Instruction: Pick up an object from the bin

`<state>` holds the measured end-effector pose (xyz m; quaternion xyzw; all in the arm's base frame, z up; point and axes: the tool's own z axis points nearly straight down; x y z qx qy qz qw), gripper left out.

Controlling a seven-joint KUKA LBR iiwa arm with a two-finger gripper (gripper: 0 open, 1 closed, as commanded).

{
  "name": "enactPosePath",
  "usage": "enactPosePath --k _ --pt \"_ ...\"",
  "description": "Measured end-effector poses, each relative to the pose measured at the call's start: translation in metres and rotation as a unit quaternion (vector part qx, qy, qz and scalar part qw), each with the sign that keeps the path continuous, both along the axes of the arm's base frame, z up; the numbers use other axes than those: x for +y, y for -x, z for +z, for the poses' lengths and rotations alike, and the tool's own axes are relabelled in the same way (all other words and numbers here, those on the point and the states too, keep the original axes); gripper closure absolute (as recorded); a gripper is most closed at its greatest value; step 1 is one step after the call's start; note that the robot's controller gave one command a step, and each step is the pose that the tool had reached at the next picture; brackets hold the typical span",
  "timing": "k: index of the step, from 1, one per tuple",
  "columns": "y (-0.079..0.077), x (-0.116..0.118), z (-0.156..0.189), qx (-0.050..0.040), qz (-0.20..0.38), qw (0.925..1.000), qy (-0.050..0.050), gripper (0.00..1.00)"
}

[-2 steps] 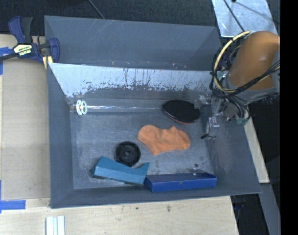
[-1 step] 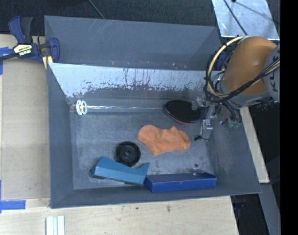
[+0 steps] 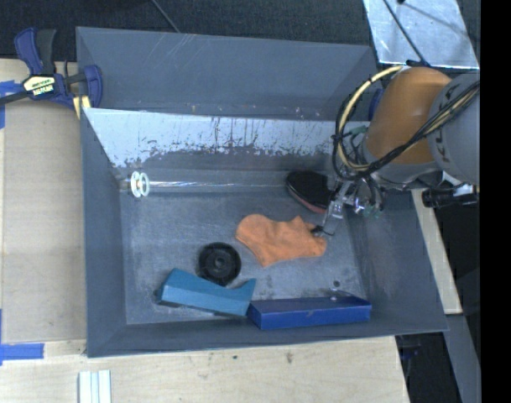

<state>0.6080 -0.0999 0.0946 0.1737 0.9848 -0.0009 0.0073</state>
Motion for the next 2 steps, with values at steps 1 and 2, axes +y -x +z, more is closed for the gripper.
enactPosePath --k 1,2 --pt "0.0141 0.0057 -0.01 -0.0121 0.086 0.9962 0.006 1.0" --pt "0.0141 0.0058 -0.01 -0.012 0.086 0.9962 0.006 1.0"
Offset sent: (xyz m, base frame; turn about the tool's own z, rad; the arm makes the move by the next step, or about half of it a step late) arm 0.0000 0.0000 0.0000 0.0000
